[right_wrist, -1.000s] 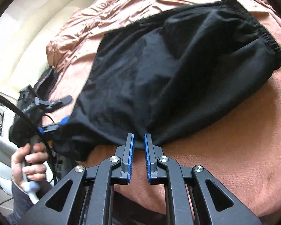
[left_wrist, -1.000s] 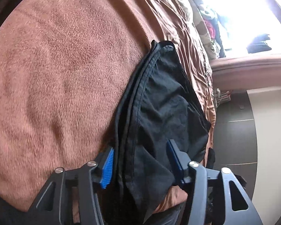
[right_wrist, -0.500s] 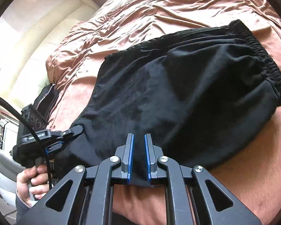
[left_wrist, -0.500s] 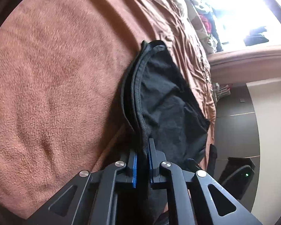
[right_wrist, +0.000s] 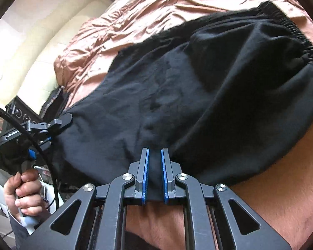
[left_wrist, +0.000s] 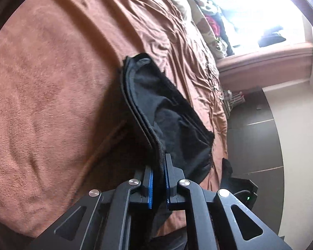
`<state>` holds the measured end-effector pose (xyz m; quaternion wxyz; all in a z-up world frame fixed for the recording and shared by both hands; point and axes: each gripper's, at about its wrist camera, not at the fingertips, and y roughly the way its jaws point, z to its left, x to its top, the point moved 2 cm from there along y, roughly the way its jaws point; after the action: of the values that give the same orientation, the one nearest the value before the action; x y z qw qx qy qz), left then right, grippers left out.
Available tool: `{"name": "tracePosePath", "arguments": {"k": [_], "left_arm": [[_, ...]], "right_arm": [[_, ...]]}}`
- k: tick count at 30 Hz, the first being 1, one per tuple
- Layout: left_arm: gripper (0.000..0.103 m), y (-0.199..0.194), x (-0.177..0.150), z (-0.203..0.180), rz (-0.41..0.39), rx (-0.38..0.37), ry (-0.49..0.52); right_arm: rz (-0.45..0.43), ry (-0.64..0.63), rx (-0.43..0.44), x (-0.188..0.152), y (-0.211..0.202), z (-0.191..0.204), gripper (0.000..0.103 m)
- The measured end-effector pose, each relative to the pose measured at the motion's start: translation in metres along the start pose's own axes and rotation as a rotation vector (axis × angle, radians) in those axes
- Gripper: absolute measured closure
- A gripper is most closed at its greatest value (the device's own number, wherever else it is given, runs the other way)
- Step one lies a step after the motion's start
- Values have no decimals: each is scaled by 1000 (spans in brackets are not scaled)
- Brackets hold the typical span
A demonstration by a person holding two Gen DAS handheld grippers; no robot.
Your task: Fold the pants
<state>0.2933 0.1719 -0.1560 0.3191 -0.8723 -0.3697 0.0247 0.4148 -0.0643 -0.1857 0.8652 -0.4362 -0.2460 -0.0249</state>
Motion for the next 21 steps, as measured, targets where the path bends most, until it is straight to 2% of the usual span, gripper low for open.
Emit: {"name": "tracePosePath", "arguments": {"k": [7,9,10,11,12,21], "left_arm": [[94,2,1,-37,10,-51,52],[94,5,1,-49,16,-59,73],[94,7,2,-56,22,-64,84],[94,9,2,-63,28,-70,93],[94,11,3,-67,33,-74,98],[94,39,1,-108,85,-84,159]], "right_arm": [[-93,23,7,-2,-44,-12,91],[-121,46,0,-5,-59,-18,79],[-141,57,1,-5,-67,-22,61],[-155,62,1,-7,-72,-23,51],[-172,66,3,-9,-79,-24,48],[-248,104,37,-27,-122,-45,45]]}}
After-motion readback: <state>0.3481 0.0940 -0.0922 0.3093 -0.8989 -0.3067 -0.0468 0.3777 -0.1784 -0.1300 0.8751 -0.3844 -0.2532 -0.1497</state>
